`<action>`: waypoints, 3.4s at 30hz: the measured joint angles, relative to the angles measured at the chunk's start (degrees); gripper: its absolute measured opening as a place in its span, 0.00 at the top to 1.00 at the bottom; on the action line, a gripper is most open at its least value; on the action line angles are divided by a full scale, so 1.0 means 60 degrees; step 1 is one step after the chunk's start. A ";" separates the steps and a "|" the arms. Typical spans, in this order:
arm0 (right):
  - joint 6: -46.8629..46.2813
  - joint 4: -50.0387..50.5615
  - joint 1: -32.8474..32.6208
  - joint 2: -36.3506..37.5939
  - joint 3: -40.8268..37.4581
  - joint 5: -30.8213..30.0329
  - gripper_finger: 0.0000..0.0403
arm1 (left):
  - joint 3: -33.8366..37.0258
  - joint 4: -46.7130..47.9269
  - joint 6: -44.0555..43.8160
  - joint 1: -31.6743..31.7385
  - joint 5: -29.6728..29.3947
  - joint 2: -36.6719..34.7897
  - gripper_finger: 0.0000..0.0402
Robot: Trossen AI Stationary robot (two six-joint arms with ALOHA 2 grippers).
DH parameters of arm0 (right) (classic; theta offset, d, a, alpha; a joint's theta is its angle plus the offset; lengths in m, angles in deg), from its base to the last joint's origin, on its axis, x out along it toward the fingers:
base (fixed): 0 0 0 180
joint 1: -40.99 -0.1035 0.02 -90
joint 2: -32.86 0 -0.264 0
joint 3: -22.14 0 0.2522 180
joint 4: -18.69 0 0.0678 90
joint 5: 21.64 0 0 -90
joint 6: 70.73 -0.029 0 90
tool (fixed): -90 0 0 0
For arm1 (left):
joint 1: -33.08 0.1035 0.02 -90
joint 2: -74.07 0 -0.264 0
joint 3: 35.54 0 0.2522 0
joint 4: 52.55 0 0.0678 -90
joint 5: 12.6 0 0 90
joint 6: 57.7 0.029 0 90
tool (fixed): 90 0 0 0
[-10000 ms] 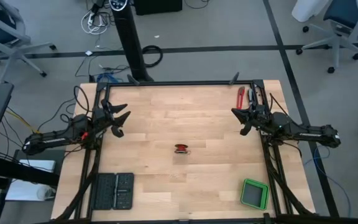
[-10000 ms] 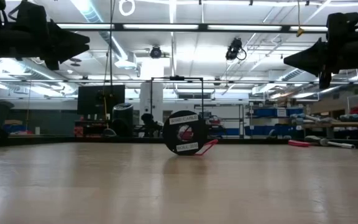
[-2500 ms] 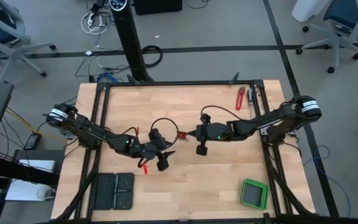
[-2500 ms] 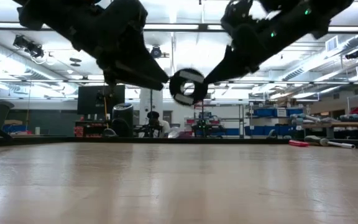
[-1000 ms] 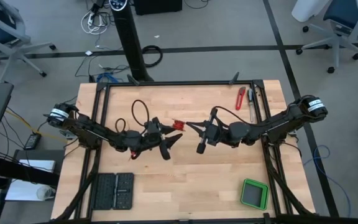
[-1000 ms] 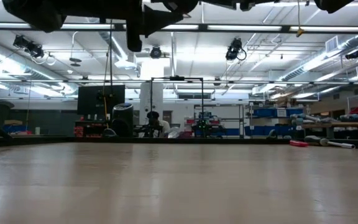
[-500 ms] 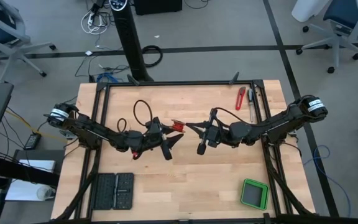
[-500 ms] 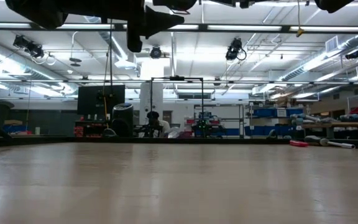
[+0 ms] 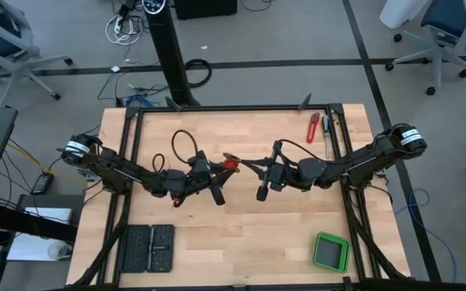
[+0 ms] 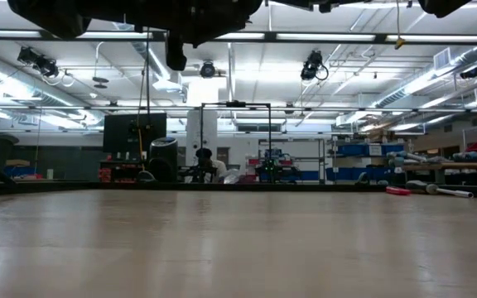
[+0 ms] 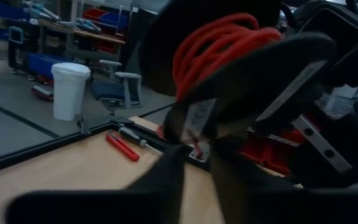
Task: Coil cords
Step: Uncoil the red wire from the black spool
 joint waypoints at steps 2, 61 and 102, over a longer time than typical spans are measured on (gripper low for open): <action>-0.0020 0.0010 0.0000 0.0000 0.0000 0.0057 1.00 | 0.0000 0.0015 0.0005 0.0066 0.0277 0.0003 0.96; -0.0438 0.1402 0.1083 0.0120 0.0000 -0.2303 1.00 | 0.0000 0.3594 0.0923 -0.0732 -0.0585 -0.1749 1.00; -0.1499 0.5629 -0.0893 0.0124 0.0002 -0.4792 1.00 | 0.0004 0.6003 0.1295 -0.1030 -0.1787 -0.2636 1.00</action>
